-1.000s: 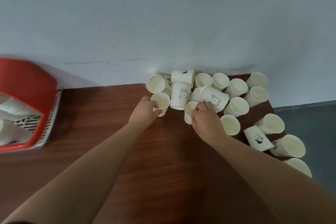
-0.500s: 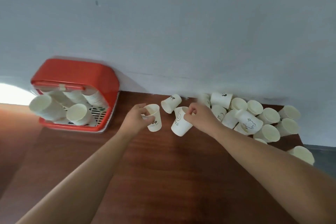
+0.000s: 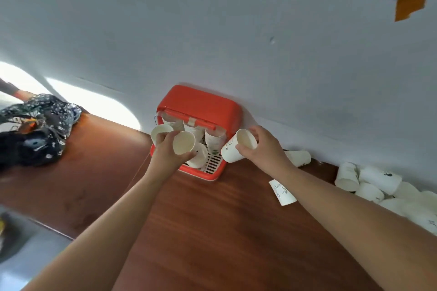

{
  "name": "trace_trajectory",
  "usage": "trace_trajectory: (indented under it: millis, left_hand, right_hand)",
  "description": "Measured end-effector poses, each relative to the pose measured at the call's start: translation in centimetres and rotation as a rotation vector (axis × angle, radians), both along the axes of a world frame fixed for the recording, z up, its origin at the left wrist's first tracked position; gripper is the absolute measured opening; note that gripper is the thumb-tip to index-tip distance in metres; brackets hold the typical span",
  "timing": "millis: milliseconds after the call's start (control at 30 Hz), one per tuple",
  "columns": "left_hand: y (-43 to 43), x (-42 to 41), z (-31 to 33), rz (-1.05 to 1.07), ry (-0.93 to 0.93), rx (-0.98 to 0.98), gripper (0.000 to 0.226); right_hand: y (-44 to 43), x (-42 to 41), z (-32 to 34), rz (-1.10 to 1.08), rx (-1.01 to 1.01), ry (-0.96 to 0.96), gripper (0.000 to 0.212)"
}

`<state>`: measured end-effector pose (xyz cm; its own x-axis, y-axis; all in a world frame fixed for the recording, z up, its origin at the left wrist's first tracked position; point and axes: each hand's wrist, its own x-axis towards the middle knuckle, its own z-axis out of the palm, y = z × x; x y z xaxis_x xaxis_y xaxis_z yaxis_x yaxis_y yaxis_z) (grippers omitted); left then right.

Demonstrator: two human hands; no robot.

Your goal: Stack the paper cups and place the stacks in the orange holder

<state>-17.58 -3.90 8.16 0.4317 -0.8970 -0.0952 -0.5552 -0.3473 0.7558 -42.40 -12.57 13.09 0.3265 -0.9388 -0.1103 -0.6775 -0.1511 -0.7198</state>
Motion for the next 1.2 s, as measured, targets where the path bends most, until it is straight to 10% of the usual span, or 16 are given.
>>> trace_trajectory:
  millis: [400,600,867,1200]
  left_hand:
    - [-3.8,0.7,-6.2,-0.291,-0.119,0.193,0.091]
    - [-3.0,2.3,-7.1,-0.315,0.104,0.18,0.108]
    - [-1.0,4.8,-6.4,-0.146,0.382,0.092,0.041]
    - [-1.6,4.8,-8.6,-0.32,0.29,-0.018,0.041]
  right_hand:
    - [-1.0,4.2,-2.5,-0.018,-0.089,0.073,0.057]
    - [0.5,6.0,-2.3,0.066,-0.028,-0.046,0.051]
    - [1.4,10.9,-5.1,0.306,-0.142,0.143,0.063]
    - [-0.1,12.6,-9.4,0.423,-0.085,0.388,0.08]
